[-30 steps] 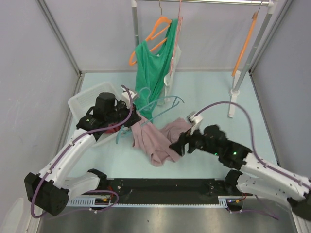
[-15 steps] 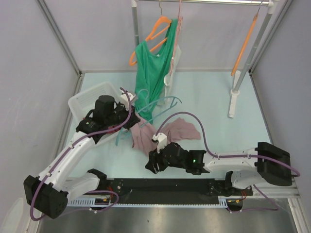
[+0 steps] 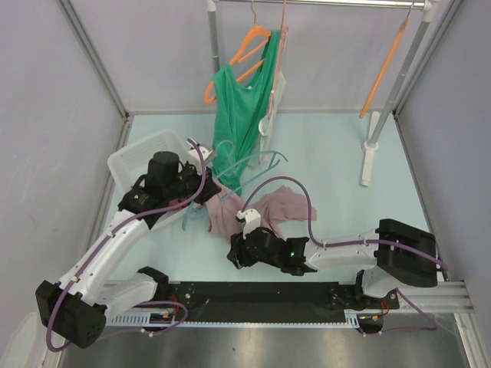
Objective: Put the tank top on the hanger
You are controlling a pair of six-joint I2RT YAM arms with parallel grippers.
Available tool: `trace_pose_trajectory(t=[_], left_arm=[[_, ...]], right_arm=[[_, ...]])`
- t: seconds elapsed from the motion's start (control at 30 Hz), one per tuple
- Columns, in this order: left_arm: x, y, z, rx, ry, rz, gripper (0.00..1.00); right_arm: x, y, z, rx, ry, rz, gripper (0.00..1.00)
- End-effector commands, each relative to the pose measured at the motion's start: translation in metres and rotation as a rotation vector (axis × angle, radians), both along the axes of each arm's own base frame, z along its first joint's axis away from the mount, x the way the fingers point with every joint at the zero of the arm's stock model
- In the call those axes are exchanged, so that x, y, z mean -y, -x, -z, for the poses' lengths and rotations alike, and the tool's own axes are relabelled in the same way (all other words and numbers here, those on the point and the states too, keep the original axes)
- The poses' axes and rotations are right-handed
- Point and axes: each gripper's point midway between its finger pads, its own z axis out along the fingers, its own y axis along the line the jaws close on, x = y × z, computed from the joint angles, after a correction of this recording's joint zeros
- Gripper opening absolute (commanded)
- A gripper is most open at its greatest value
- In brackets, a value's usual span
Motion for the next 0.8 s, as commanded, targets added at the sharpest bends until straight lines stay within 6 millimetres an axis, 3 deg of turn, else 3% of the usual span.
trace_pose_trajectory(t=[0.0,0.17,0.33,0.37,0.4,0.43,0.47,0.57,0.6,0.67,0.7,0.73,0.77], left_arm=[[0.003,-0.004,-0.02,0.063,0.049,-0.006,0.0],[0.004,-0.002,-0.023,0.068,0.061,0.009,0.0],[0.006,0.001,-0.024,0.068,0.071,0.023,0.0],[0.007,0.002,-0.025,0.071,0.074,0.028,0.0],[0.007,0.002,-0.026,0.074,0.076,0.031,0.0],[0.007,0.003,-0.027,0.076,0.079,0.03,0.0],[0.006,0.003,-0.028,0.083,0.081,0.029,0.0],[0.002,0.001,-0.028,0.095,0.071,0.005,0.0],[0.001,0.0,-0.029,0.101,0.068,-0.002,0.0],[-0.003,-0.002,-0.03,0.105,0.062,-0.022,0.0],[-0.004,-0.002,-0.031,0.107,0.064,-0.026,0.0],[-0.005,-0.003,-0.032,0.112,0.063,-0.031,0.0],[-0.007,-0.004,-0.032,0.113,0.063,-0.037,0.0]], right_arm=[[-0.013,-0.018,-0.007,0.036,-0.034,0.081,0.54],[-0.022,-0.024,0.005,0.045,-0.009,0.097,0.46],[-0.029,-0.032,0.004,0.076,-0.03,0.085,0.4],[-0.03,-0.034,0.006,0.075,-0.03,0.083,0.35],[-0.029,-0.036,0.007,0.075,-0.026,0.085,0.16],[-0.025,-0.042,0.01,0.069,-0.018,0.093,0.05],[-0.022,-0.045,0.01,0.062,-0.016,0.093,0.0],[-0.006,-0.05,-0.007,0.062,-0.051,0.057,0.0],[0.0,-0.051,-0.031,0.08,-0.097,0.04,0.0],[0.015,-0.046,-0.046,0.037,-0.143,-0.05,0.0],[0.025,-0.038,-0.069,0.042,-0.18,-0.108,0.0],[0.03,-0.024,-0.077,0.005,-0.2,-0.187,0.0],[0.042,-0.031,-0.086,0.008,-0.204,-0.178,0.0]])
